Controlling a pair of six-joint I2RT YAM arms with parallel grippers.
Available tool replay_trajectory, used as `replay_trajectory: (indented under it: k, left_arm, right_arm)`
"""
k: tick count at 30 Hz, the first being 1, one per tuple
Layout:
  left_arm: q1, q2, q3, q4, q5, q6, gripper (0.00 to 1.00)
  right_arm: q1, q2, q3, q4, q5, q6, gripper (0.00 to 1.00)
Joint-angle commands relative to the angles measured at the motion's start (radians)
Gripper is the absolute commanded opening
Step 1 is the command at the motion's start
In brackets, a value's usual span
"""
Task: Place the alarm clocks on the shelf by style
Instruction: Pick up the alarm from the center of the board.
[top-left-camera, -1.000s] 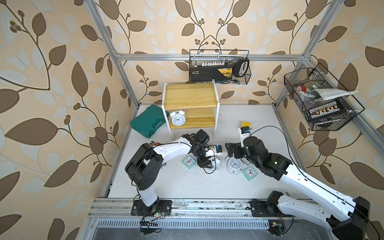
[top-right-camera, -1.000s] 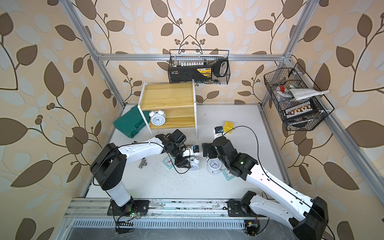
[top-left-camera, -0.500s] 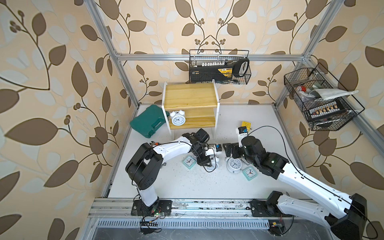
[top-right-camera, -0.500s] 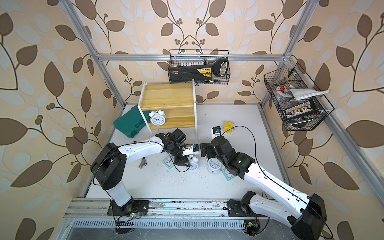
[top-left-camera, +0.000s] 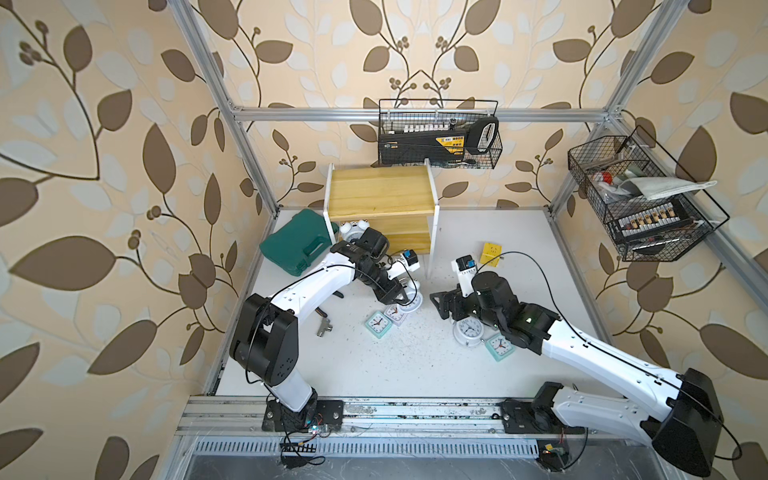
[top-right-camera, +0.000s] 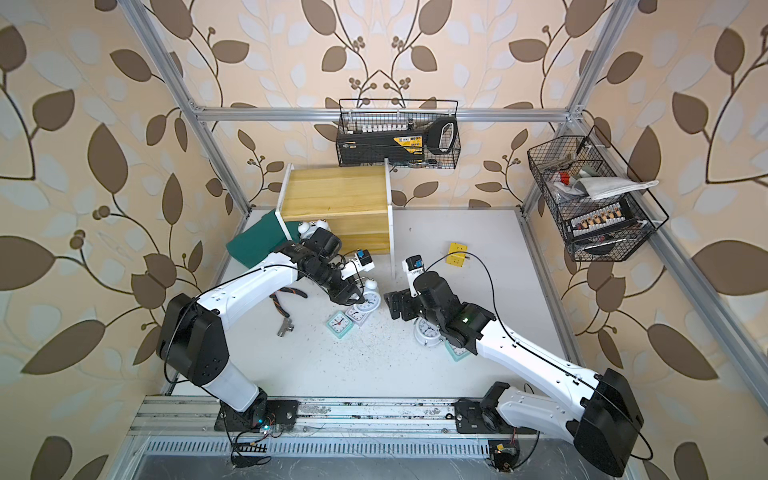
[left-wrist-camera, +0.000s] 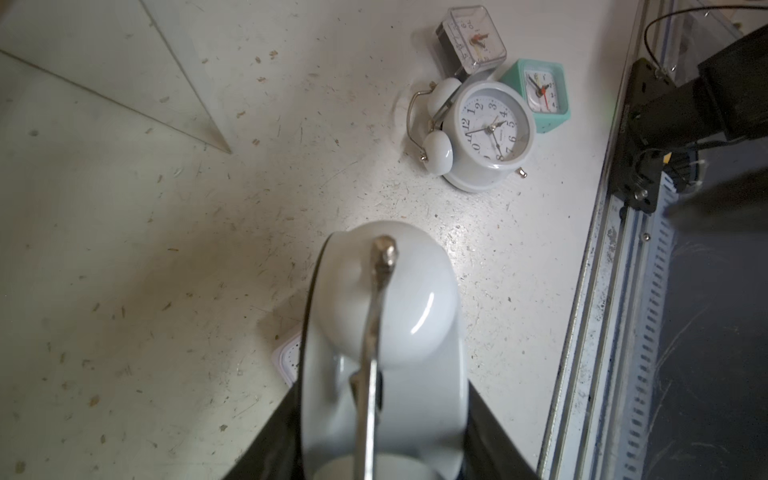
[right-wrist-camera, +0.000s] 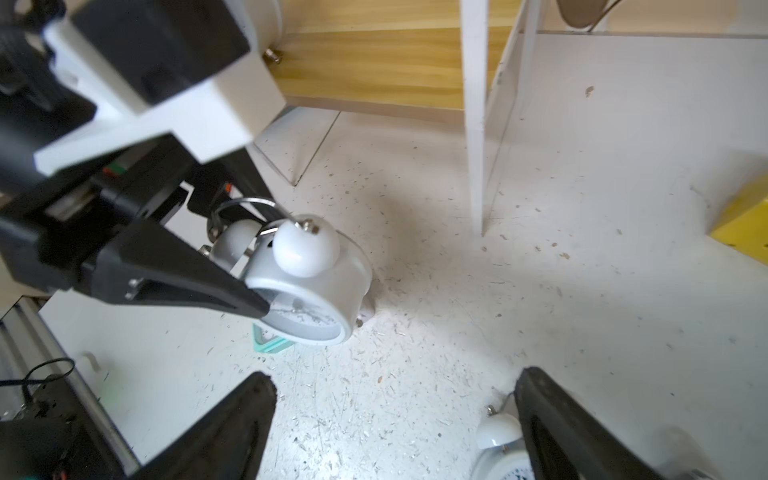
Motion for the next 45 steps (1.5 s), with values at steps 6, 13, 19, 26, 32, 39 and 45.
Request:
replay_trajectory:
  k: [6, 13, 19, 26, 32, 39, 45]
  left_arm:
    - [0.046, -0.058, 0.096, -0.120, 0.085, -0.143, 0.36]
    - [0.056, -0.079, 0.089, -0.122, 0.079, -0.192, 0.38]
    - [0.056, -0.091, 0.078, -0.121, 0.082, -0.203, 0.38]
    - [0.055, -0.101, 0.072, -0.122, 0.105, -0.208, 0.38]
    - [0.056, -0.101, 0.065, -0.123, 0.114, -0.209, 0.38]
    - [0.057, -0.106, 0.059, -0.123, 0.112, -0.205, 0.38]
    - [0.057, -0.105, 0.054, -0.120, 0.104, -0.202, 0.38]
  right_arm:
    - [0.092, 0.079, -0.025, 0.189, -0.048, -0.108, 0.92]
    - [0.151, 0.161, -0.033, 0.321, -0.004, -0.112, 0.93]
    - [0.195, 0.233, -0.022, 0.409, 0.074, -0.090, 0.94]
    - [0.210, 0.297, -0.018, 0.504, 0.138, -0.049, 0.93]
    - [0.215, 0.340, 0.007, 0.535, 0.170, -0.040, 0.90]
    - [0.215, 0.360, 0.025, 0.541, 0.245, -0.045, 0.91]
    - [0.215, 0.361, 0.034, 0.542, 0.269, -0.056, 0.92]
